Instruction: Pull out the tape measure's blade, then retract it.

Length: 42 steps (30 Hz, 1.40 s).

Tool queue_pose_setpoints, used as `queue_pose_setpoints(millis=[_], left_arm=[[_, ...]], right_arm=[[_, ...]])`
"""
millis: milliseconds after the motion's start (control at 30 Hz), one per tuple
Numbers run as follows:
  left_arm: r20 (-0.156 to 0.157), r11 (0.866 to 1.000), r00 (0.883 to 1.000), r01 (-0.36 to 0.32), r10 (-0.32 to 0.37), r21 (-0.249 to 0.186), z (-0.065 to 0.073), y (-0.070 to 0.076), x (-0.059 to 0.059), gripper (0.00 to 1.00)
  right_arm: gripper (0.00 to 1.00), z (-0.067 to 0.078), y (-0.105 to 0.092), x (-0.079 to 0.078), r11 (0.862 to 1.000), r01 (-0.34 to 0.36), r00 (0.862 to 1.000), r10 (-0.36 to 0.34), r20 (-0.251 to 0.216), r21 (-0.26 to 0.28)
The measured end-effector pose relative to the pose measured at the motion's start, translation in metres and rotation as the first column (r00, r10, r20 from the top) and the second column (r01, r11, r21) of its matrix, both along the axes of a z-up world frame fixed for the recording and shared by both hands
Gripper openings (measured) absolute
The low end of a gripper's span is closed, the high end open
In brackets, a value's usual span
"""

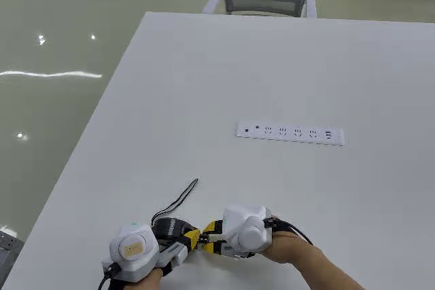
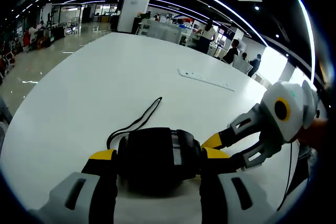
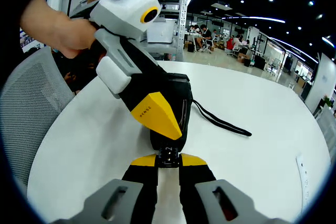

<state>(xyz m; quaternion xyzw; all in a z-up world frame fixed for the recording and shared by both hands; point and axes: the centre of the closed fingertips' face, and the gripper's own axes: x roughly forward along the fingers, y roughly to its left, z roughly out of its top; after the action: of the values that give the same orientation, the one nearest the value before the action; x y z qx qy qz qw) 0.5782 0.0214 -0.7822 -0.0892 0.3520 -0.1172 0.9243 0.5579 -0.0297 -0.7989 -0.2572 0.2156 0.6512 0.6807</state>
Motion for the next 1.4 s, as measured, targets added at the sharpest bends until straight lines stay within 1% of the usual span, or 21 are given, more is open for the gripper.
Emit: queue_pose_setpoints(millis=[333,767,1067,1100,1133,1267,1400], left_arm=[[-0.002,1.0,1.0,0.002,-0.002,0.004,0.0,0.002,0.001,0.61],[-0.003,1.0,1.0,-0.008,0.008,0.009,0.0,0.002,0.001,0.61],[-0.017,1.0,1.0,-0.008,0.009,0.03,-0.005,-0.002,0.001,0.62],[-0.017,1.0,1.0,-0.013,0.014,0.025,-0.005,-0.002,0.001,0.63],[-0.017,1.0,1.0,-0.014,0.015,0.023,-0.005,-0.001,0.001,0.63],[-0.016,0.999,1.0,-0.025,0.026,0.021,-0.006,0.0,0.001,0.63],[-0.02,0.999,0.999,-0.039,0.04,0.014,-0.005,0.0,0.002,0.64]], right_arm=[[0.13,-0.003,0.008,0.001,1.0,0.013,1.0,-0.013,-0.002,0.001],[0.14,-0.004,0.008,0.002,0.999,0.034,0.999,-0.034,-0.006,0.001],[0.14,-0.015,0.007,0.002,0.998,0.059,0.998,-0.059,-0.027,0.004],[0.14,-0.013,0.008,0.002,0.998,0.068,0.997,-0.068,-0.036,0.01],[0.14,-0.012,0.008,0.002,0.998,0.065,0.997,-0.065,-0.032,0.012],[0.14,-0.012,0.008,0.002,0.998,0.068,0.997,-0.067,-0.041,0.019],[0.15,-0.011,0.009,0.003,0.997,0.071,0.997,-0.07,-0.034,0.02]])
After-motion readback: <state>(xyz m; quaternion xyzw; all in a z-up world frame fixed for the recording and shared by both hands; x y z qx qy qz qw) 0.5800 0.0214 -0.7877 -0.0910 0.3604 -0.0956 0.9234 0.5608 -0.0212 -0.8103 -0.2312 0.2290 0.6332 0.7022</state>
